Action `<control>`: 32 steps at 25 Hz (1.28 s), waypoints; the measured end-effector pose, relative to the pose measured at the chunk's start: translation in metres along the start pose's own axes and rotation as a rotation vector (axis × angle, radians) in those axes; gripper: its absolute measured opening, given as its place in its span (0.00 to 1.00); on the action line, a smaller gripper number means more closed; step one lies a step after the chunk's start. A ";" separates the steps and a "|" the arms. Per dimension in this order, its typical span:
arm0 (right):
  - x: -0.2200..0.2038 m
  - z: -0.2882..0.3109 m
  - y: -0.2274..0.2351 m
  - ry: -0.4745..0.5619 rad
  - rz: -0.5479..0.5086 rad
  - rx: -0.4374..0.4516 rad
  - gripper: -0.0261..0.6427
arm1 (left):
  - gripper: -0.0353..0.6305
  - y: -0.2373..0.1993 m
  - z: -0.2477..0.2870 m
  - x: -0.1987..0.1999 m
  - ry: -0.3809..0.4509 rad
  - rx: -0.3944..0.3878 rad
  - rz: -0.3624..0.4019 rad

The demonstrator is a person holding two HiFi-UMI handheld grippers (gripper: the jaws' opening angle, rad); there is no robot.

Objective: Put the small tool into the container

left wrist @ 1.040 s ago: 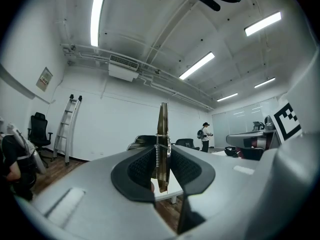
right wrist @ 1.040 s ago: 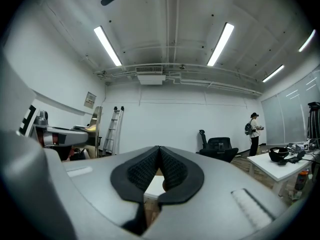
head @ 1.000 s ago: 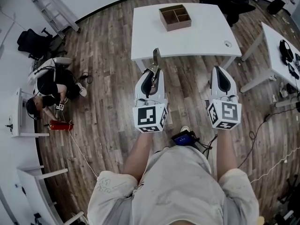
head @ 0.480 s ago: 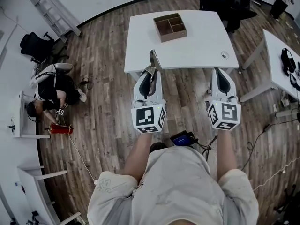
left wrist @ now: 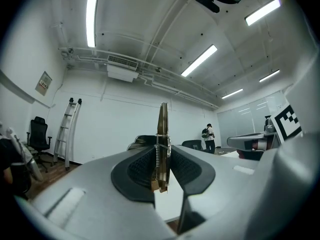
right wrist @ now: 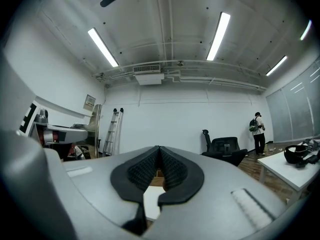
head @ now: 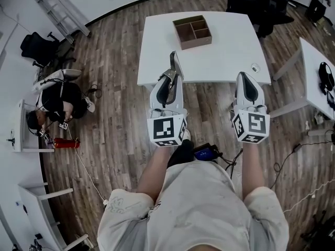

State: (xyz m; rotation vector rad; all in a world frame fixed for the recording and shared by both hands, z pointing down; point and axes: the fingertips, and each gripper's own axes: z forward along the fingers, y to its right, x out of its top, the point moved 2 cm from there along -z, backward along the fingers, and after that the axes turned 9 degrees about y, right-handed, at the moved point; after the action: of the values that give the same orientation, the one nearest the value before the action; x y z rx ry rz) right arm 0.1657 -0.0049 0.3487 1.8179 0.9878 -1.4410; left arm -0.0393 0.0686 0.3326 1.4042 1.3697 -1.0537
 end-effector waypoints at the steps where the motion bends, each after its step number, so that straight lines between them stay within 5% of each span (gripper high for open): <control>1: -0.003 0.014 -0.002 -0.001 -0.003 0.001 0.05 | 0.21 -0.008 0.011 -0.004 0.000 -0.001 -0.001; 19: -0.074 0.361 -0.103 -0.073 -0.058 0.008 0.05 | 0.21 -0.274 0.253 -0.080 -0.038 -0.019 -0.084; 32: -0.077 0.405 -0.117 -0.047 -0.100 -0.054 0.05 | 0.21 -0.313 0.300 -0.091 -0.009 -0.095 -0.100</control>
State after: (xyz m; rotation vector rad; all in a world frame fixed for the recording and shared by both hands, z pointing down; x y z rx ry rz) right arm -0.1536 -0.2902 0.3323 1.7091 1.0971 -1.4953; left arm -0.3524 -0.2446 0.3359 1.2718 1.4772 -1.0437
